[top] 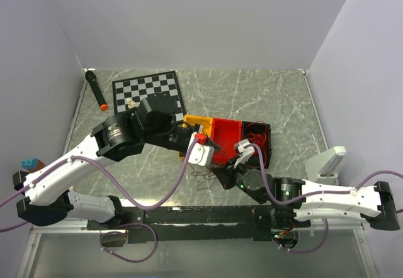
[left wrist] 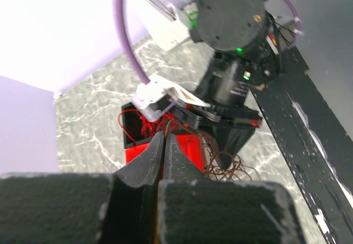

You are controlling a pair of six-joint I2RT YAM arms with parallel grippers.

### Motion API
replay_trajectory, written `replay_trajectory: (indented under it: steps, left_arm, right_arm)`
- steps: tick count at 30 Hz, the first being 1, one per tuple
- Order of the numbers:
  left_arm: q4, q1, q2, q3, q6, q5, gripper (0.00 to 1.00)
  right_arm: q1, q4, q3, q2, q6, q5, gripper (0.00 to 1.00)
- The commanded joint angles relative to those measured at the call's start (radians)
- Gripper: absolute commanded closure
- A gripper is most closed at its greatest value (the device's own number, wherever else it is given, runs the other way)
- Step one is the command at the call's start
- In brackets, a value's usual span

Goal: Untangle the cables

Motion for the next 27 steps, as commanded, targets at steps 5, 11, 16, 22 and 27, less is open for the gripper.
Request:
replay_trajectory:
  steps: [5, 11, 16, 22, 27]
  left_arm:
    - [0.221, -0.006, -0.053, 0.070, -0.061, -0.144, 0.99]
    - [0.498, -0.006, -0.074, 0.111, -0.007, -0.291, 0.99]
    - [0.643, -0.008, -0.065, 0.156, 0.068, -0.317, 0.99]
    - [0.829, -0.024, -0.050, 0.168, 0.191, -0.365, 0.99]
    - [1.045, -0.057, -0.024, 0.147, 0.327, -0.434, 0.99]
  right_arm:
    - [-0.001, -0.004, -0.098, -0.017, 0.153, 0.006, 1.00]
    - [0.014, -0.030, -0.198, 0.042, 0.317, -0.034, 1.00]
    - [0.065, -0.075, -0.214, 0.103, 0.426, -0.016, 1.00]
    - [0.124, -0.124, -0.207, 0.164, 0.524, 0.023, 1.00]
    - [0.157, -0.167, -0.218, 0.175, 0.600, 0.053, 1.00]
